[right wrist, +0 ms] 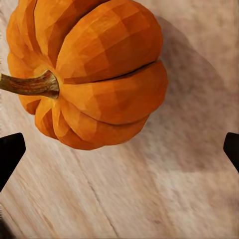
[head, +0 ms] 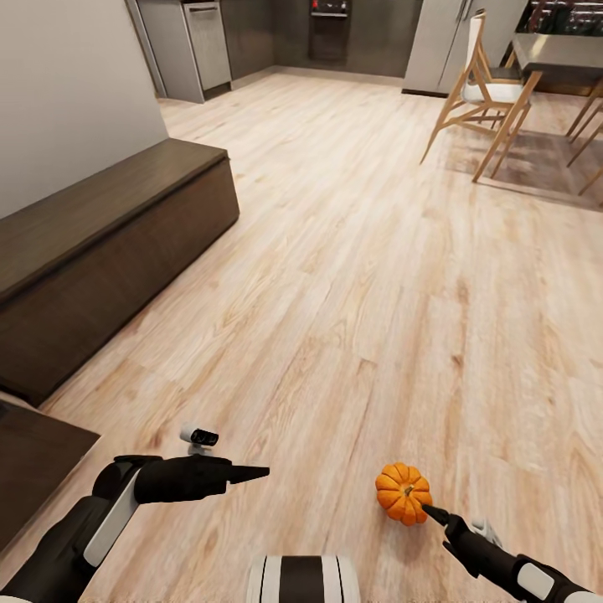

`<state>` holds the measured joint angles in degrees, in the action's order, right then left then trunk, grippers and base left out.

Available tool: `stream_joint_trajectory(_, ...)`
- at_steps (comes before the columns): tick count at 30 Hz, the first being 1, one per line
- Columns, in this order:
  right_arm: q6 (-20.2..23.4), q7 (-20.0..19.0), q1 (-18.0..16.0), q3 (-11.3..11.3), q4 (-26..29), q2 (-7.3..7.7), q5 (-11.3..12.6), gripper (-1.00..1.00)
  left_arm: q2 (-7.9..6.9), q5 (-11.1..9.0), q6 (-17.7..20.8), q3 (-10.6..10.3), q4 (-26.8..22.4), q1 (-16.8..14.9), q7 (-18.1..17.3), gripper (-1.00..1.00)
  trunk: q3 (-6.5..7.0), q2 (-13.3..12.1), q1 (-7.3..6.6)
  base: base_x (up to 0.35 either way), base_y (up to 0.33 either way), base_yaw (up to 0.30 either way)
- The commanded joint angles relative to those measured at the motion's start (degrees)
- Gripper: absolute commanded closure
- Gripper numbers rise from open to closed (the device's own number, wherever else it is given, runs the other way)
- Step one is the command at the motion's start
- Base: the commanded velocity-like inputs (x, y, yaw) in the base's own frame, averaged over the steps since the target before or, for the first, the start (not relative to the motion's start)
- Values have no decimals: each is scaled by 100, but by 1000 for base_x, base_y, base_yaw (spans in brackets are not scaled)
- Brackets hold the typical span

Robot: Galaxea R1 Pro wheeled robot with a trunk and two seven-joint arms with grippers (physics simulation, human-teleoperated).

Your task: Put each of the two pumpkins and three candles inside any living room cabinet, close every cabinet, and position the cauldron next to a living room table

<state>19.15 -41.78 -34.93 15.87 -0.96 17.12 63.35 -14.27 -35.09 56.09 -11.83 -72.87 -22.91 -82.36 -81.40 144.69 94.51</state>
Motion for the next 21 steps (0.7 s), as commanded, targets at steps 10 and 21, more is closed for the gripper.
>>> stream_joint_trajectory(10, -80, -573, -5, 39, -18, -31, 46, -100, -5, -24, 62, -12, 0, -3, -8, -100, -182, 12, 19, 0, 0, 0)
stream_joint_trajectory(21, -95, -590, -5, 39, -18, -34, 46, -100, -3, -24, 61, -12, 0, -3, -8, -100, -314, 21, 35, 0, 0, 0)
